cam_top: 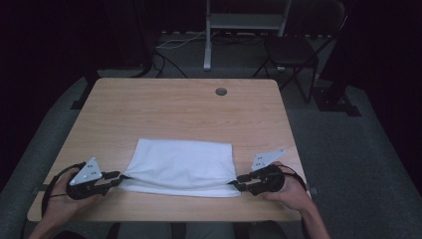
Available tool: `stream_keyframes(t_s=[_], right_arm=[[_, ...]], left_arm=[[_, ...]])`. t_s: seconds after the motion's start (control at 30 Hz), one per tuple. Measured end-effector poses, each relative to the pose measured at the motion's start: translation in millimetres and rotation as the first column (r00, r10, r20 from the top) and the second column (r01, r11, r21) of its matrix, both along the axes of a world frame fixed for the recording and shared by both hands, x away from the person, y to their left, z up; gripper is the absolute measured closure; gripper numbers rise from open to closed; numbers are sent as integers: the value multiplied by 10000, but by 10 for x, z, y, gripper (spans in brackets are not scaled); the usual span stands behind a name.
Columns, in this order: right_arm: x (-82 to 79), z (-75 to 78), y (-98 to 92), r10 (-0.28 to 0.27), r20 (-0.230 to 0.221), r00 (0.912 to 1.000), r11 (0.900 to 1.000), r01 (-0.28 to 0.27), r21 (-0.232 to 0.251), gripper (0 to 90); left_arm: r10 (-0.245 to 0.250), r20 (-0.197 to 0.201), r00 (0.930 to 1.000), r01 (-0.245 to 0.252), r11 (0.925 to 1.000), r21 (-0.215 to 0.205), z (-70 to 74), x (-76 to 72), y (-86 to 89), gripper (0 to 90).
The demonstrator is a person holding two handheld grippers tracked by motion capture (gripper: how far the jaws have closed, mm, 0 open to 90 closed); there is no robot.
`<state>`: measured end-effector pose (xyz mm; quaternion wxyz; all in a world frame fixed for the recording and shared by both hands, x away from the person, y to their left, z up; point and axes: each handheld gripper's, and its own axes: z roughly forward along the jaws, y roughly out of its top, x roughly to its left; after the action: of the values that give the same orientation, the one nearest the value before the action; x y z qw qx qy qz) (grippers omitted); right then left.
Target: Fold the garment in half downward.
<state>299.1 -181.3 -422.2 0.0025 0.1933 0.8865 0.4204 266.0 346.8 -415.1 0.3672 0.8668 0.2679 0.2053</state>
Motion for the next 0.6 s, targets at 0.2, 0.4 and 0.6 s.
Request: stream_keyframes(t_s=[0.2,0.4,0.6], right_arm=[[135,130,20,-902,131,9958,9908,884,1022,597],[264,10,291,-1533,366,9875,9875,1544,-308,582],[152,-69,427,-1010,1030,9895,9873,1124,-1122,582]], left_arm=[[229,177,9996,-220,9986,-478,126,135,-25,648],[332,18,9994,-333,9978,579,40,383,-278,640],[61,-138,9999,-44,9931,1169,-61,362,-406,634]])
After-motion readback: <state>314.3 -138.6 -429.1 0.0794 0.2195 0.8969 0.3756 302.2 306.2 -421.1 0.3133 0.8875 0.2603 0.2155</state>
